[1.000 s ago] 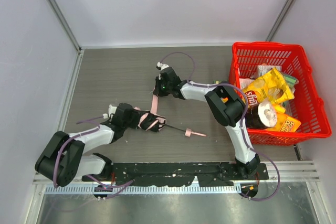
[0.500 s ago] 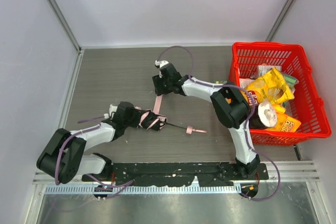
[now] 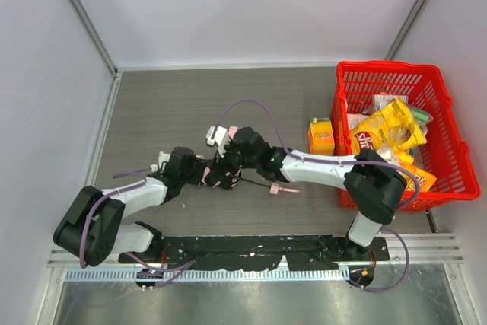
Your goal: Put away the umbrella
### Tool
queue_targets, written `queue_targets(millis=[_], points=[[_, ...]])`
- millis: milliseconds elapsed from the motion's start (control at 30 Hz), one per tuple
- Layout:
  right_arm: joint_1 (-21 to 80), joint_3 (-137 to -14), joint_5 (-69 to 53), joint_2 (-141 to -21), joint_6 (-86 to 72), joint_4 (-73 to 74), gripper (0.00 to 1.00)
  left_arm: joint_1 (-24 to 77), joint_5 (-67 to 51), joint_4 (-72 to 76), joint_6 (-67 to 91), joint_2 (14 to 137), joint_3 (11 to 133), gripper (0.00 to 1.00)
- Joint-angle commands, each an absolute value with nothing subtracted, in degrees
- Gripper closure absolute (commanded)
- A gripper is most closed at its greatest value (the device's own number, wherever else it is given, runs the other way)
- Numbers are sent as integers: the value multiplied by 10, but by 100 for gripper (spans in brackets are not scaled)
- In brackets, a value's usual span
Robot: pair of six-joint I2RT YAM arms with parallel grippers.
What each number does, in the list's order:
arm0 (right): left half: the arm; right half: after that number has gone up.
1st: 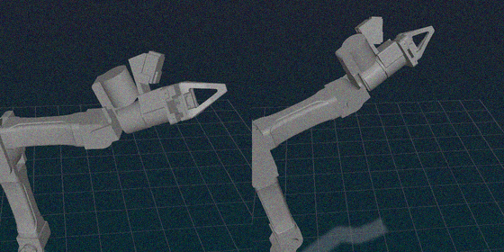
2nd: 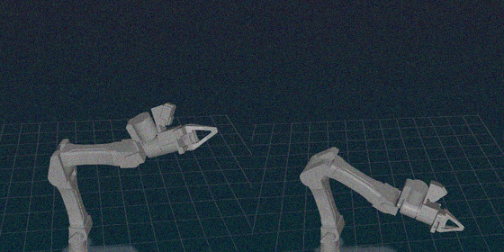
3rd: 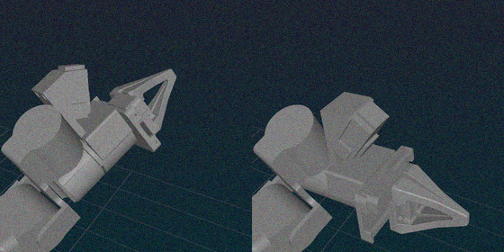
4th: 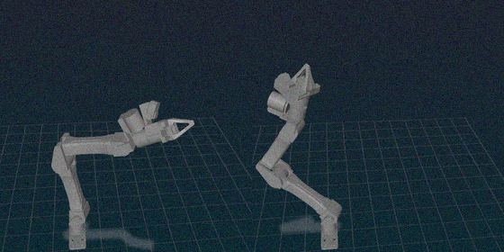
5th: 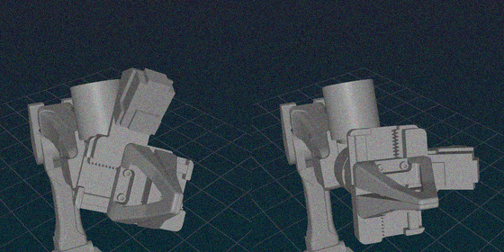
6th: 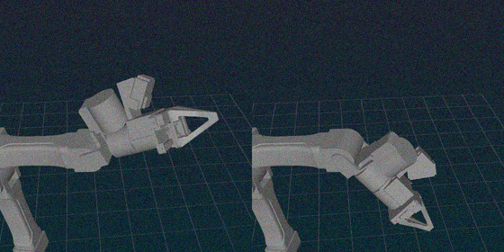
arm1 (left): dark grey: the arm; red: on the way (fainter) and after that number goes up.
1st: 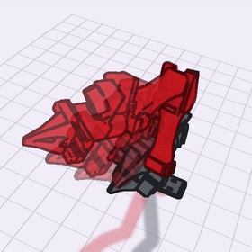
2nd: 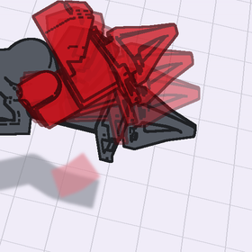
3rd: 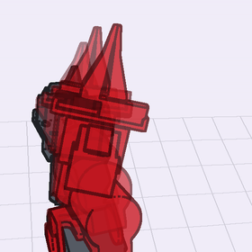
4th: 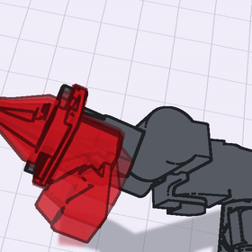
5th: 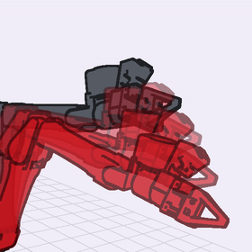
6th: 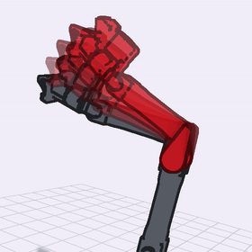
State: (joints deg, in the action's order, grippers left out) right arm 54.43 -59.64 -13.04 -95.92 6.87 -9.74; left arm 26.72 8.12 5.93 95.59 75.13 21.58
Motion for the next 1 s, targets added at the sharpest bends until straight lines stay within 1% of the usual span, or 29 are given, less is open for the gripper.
queue_targets(millis=[0, 233, 333, 433, 467, 500, 567, 600, 633, 667, 700, 733, 800, 833, 900, 967], points=[[563, -611, -131, -987, 104, -173, 21, 269, 107, -129, 916, 777, 181, 100], [590, -642, -67, -1055, 138, -134, 21, 269, 110, -135, 918, 769, 184, 100], [599, -635, -35, -1070, 146, -131, 21, 269, 112, -139, 919, 767, 184, 100], [605, -633, -12, -1084, 145, -126, 24, 269, 112, -141, 920, 768, 185, 100], [606, -632, 24, -1091, 143, -129, 26, 270, 112, -140, 920, 768, 186, 100], [608, -633, 33, -1095, 142, -128, 28, 269, 112, -140, 920, 769, 186, 100], [611, -636, 60, -1105, 143, -120, 37, 268, 112, -140, 922, 770, 187, 100], [610, -636, 63, -1109, 144, -120, 40, 269, 111, -139, 923, 770, 187, 100], [611, -635, 64, -1112, 143, -121, 47, 269, 111, -141, 922, 770, 189, 100], [611, -635, 65, -1119, 144, -120, 51, 269, 112, -142, 923, 770, 190, 100], [610, -638, 65, -1124, 148, -106, 58, 268, 112, -143, 924, 768, 190, 100], [611, -643, 69, -1132, 147, -101, 60, 269, 113, -143, 925, 767, 189, 100], [611, -634, 67, -1136, 147, -100, 53, 269, 114, -143, 925, 767, 189, 100], [611, -625, 58, -1133, 142, -118, 41, 269, 115, -143, 925, 766, 189, 100], [610, -614, 41, -1124, 131, -113, 31, 270, 117, -143, 925, 768, 187, 100], [609, -629, 9, -1120, 127, -78, 28, 270, 119, -141, 926, 768, 185, 100]])
